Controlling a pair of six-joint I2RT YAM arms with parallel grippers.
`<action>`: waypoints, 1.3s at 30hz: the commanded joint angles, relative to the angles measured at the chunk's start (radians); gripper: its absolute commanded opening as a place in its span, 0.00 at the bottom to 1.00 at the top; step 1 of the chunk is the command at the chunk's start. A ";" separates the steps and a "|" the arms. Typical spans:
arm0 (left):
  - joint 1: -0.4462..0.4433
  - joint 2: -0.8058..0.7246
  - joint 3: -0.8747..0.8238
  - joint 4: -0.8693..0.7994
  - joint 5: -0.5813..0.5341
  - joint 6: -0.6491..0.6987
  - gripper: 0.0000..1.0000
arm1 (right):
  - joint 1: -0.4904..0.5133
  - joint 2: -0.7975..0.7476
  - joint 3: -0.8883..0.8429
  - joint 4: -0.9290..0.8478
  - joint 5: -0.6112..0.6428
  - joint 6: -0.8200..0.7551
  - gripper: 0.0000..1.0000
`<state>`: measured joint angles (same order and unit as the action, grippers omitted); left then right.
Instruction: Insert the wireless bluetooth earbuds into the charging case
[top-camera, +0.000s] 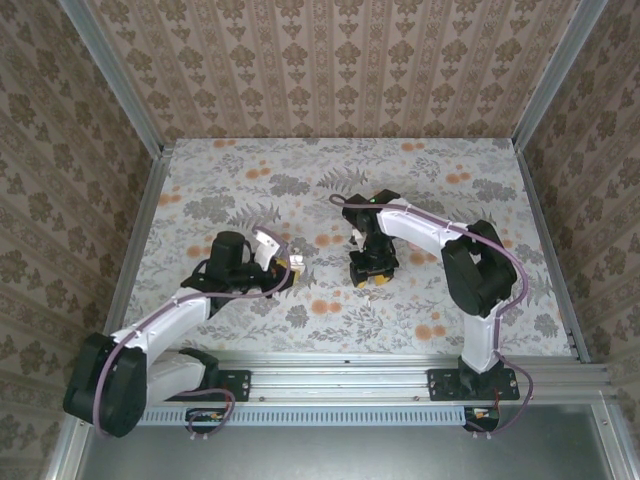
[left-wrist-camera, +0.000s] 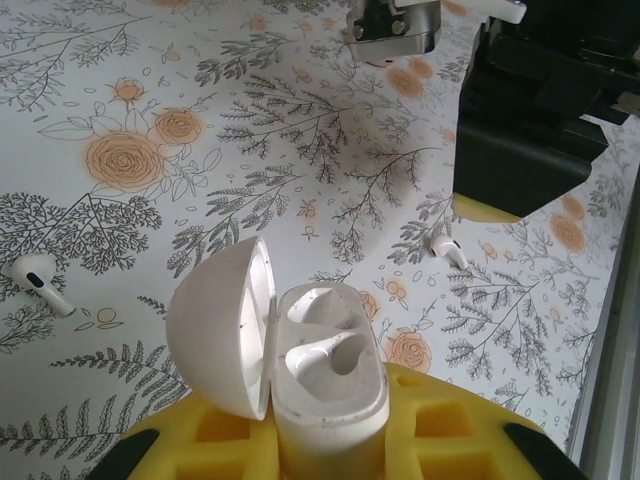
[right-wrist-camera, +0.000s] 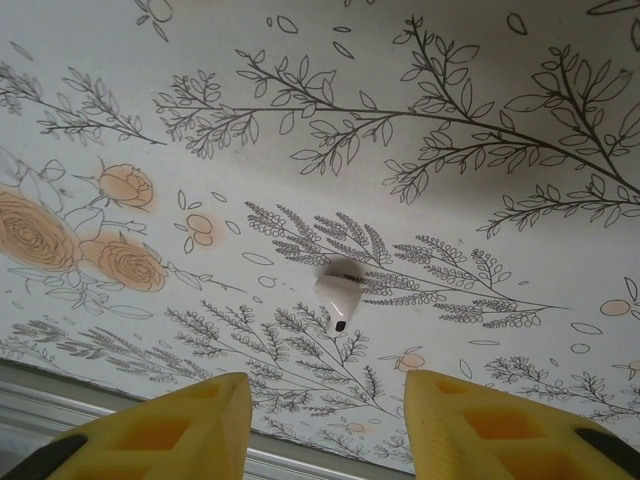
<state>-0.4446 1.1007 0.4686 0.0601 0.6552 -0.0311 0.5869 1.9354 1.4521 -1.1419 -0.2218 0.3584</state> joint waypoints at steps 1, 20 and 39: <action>-0.004 -0.035 -0.008 0.015 -0.048 0.037 0.16 | -0.002 0.035 0.006 -0.046 -0.021 -0.008 0.44; -0.005 -0.069 0.008 -0.022 -0.117 0.042 0.16 | 0.011 0.057 -0.138 0.113 -0.076 0.058 0.41; -0.004 -0.065 0.019 -0.040 -0.126 0.045 0.16 | 0.025 0.059 -0.171 0.183 -0.040 0.074 0.22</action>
<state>-0.4446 1.0386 0.4686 0.0353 0.5327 -0.0055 0.5983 1.9846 1.3094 -1.0031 -0.2584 0.4160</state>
